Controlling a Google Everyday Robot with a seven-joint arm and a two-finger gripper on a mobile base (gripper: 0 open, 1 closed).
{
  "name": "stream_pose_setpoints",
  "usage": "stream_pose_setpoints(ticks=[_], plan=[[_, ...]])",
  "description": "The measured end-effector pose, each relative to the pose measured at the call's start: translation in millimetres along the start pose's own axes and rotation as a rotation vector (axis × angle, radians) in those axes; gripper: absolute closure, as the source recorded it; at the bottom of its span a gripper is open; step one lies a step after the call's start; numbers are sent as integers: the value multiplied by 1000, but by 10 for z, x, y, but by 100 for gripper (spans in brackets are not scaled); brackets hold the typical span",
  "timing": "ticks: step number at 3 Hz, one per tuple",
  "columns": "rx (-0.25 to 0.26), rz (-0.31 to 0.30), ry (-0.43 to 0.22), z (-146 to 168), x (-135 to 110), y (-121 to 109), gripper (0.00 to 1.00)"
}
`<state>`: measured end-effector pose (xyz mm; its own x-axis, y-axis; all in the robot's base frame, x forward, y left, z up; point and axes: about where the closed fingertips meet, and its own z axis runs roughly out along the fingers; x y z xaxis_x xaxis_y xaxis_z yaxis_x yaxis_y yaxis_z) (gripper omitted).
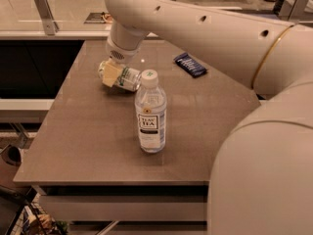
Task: Knock 7up can over
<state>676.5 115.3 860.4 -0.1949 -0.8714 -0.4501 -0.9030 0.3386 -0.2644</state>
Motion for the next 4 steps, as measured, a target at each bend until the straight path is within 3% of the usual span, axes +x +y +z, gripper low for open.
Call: stream_pose_setpoints(ticks=[1,2,4], plan=[[-53,-11,-92,237,-159,139,100],[-54,-12,-96,239,-180,149,82],[-59,-15,-94,264,-185,172,36]])
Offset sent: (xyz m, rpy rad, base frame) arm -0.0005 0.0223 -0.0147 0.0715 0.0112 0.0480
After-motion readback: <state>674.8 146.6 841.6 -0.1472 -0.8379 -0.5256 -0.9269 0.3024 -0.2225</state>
